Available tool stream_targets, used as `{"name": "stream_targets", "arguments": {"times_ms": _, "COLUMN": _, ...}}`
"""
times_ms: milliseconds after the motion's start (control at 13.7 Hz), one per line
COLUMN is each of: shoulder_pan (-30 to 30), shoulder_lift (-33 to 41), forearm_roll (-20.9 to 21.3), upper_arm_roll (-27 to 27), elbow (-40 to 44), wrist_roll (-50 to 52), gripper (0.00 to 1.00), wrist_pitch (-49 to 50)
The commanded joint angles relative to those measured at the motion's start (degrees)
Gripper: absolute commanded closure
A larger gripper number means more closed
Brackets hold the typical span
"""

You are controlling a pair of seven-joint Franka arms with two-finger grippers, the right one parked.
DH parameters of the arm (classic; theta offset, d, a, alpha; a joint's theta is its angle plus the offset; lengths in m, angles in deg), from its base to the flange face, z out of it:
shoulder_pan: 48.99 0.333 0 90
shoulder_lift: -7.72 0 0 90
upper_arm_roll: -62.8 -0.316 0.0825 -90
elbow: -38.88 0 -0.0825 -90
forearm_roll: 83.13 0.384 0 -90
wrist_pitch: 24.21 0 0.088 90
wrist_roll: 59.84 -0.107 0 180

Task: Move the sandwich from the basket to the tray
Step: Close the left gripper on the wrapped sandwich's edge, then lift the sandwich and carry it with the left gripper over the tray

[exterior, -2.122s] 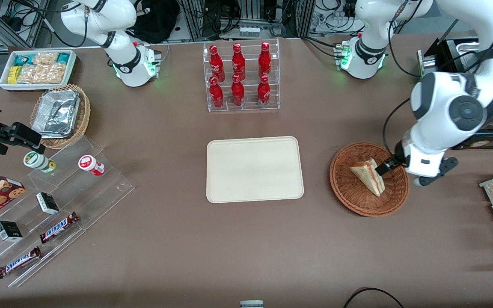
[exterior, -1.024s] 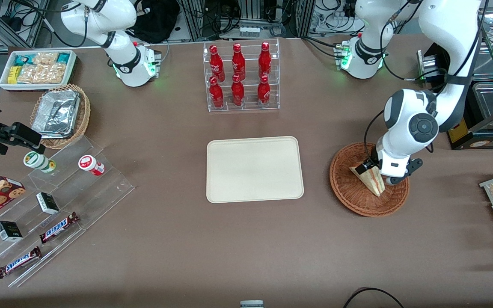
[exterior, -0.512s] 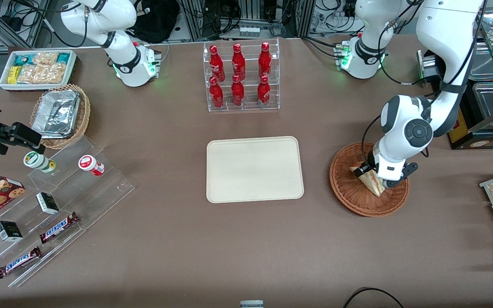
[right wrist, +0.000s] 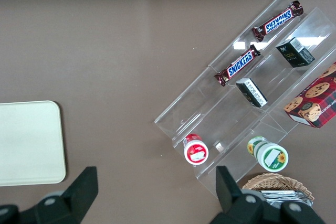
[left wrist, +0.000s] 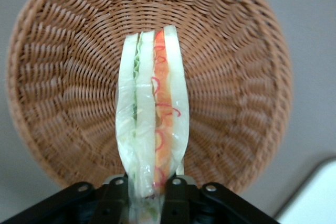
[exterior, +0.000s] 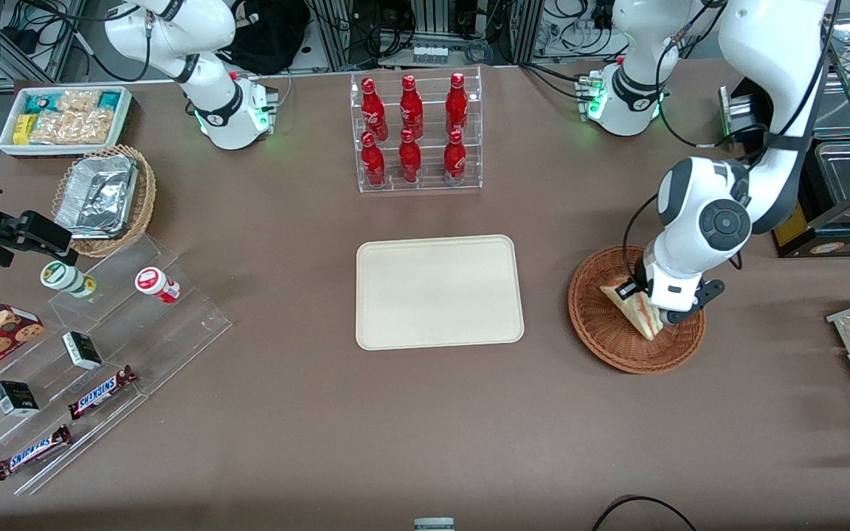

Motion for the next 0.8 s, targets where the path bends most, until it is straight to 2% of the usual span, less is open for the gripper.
{"name": "stream_targets", "arguments": {"times_ms": 0, "shoulder_pan": -4.23, "shoulder_lift": 2.59, "forearm_roll": 0.53, "upper_arm_roll": -0.05, "elbow": 8.97, "wrist_roll": 1.09, "gripper": 0.93, "wrist_pitch": 13.02}}
{"name": "stream_targets", "arguments": {"times_ms": 146, "shoulder_pan": -8.45, "shoulder_lift": 1.98, "forearm_roll": 0.53, "upper_arm_roll": -0.05, "elbow": 16.88, "wrist_roll": 0.91, "gripper": 0.93, "wrist_pitch": 21.21}}
{"name": "stream_targets", "arguments": {"times_ms": 512, "shoulder_pan": -19.43, "shoulder_lift": -0.22, "forearm_roll": 0.36, "upper_arm_roll": -0.05, "elbow": 22.80, "wrist_roll": 6.97, "gripper": 0.91, "wrist_pitch": 21.77}}
{"name": "stream_targets", "arguments": {"times_ms": 732, "shoulder_pan": -24.18, "shoulder_lift": -6.09, "forearm_roll": -0.26, "upper_arm_roll": -0.05, "elbow": 27.79, "wrist_roll": 7.33, "gripper": 0.90, "wrist_pitch": 21.68}}
